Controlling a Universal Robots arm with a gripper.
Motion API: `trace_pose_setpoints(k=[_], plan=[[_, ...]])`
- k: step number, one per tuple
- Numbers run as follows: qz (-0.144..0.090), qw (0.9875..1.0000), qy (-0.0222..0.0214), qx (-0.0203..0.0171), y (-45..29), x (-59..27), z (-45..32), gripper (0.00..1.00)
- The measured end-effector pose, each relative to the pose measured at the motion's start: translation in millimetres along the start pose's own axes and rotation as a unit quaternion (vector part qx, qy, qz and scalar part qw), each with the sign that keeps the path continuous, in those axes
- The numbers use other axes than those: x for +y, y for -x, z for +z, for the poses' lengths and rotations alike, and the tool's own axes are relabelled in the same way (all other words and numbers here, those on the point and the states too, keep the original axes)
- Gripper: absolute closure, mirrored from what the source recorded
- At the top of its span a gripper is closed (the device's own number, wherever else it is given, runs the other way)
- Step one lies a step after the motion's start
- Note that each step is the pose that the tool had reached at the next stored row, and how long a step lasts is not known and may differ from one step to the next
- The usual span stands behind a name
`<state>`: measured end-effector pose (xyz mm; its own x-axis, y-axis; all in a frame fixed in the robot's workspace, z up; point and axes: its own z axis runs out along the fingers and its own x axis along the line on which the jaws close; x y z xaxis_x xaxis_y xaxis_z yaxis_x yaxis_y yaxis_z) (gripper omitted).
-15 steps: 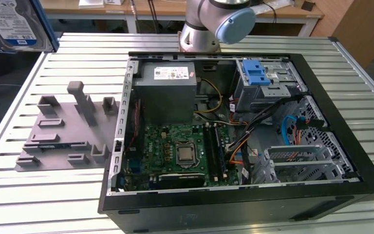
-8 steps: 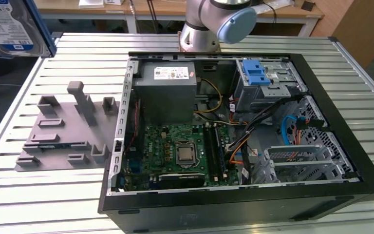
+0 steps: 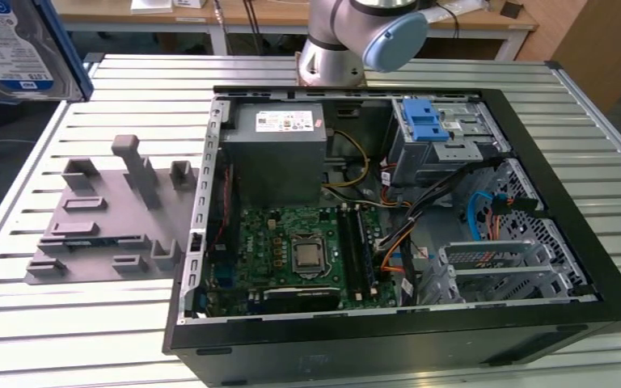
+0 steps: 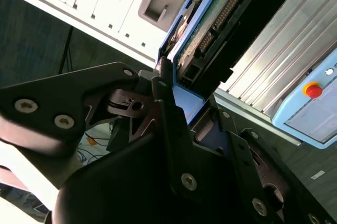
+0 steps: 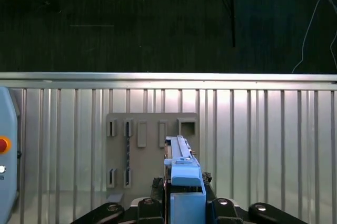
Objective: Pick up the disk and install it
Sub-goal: 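Pick up the disk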
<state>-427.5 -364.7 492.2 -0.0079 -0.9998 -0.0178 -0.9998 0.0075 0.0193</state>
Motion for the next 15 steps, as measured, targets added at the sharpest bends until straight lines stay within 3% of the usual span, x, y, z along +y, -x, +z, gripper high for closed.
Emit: trace_pose_setpoints(k=[4,15], plan=[[0.000,1.0000,0.0001,-0.0019,-1.7,-9.4,-0.2,0.64],[0.000,1.0000,0.0000,-0.0022,-2.2,-36.3,-0.5,0.64]])
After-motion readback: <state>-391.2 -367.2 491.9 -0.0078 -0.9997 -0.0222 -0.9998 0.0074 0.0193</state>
